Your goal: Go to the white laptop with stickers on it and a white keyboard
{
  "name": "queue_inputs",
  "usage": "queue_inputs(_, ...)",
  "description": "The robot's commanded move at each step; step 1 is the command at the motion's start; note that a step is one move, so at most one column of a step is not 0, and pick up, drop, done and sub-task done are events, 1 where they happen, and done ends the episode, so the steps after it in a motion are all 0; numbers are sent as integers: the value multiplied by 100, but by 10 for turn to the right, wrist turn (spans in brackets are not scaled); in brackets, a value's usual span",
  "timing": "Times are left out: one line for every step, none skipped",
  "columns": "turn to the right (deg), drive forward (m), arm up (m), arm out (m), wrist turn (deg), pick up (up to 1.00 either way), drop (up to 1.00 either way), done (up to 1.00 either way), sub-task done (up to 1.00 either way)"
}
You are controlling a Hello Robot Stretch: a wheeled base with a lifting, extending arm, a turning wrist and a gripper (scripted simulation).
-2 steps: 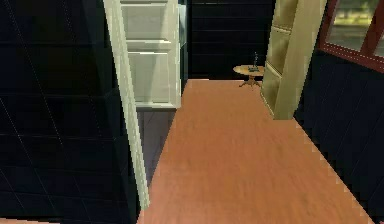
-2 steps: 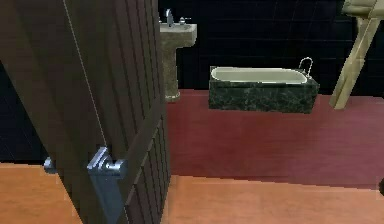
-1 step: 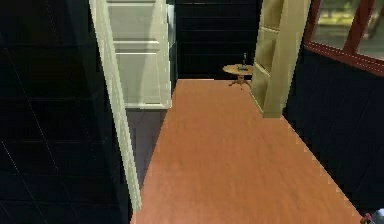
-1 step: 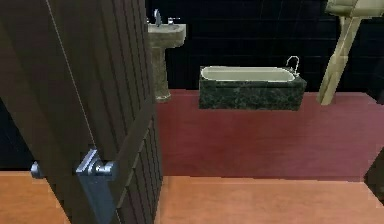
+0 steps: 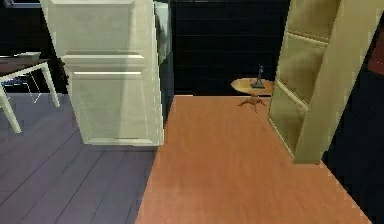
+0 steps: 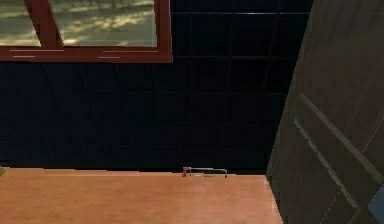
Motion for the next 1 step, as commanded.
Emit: queue_inputs(30,0,0,0,0,0,0,0,0)
